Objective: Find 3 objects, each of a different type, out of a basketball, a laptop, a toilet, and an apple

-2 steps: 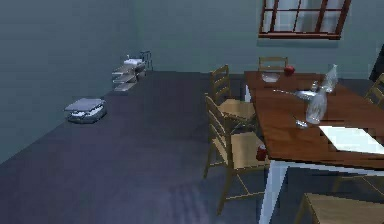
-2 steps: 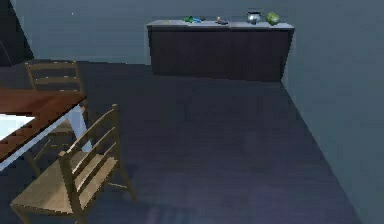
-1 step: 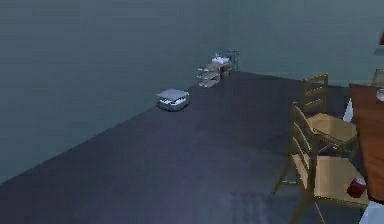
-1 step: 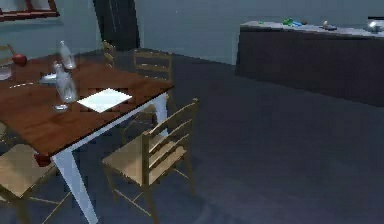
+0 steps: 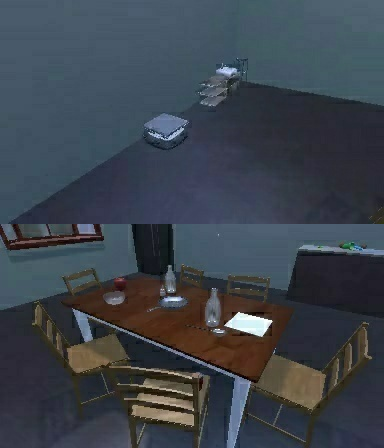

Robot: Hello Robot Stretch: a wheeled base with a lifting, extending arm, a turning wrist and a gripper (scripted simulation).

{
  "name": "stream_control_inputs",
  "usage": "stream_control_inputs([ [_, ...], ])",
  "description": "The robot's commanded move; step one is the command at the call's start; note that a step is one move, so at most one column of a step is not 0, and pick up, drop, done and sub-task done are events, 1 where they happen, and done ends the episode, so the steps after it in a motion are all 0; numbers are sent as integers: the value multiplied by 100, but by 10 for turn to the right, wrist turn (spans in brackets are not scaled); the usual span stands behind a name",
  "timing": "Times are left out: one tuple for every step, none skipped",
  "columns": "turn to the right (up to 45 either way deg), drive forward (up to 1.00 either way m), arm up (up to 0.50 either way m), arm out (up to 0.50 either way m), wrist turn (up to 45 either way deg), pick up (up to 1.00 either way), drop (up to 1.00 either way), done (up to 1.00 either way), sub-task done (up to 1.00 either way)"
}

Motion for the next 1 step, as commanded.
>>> stream_control_inputs([
  [-120, 0, 0, 0, 0, 0, 0, 0, 0],
])
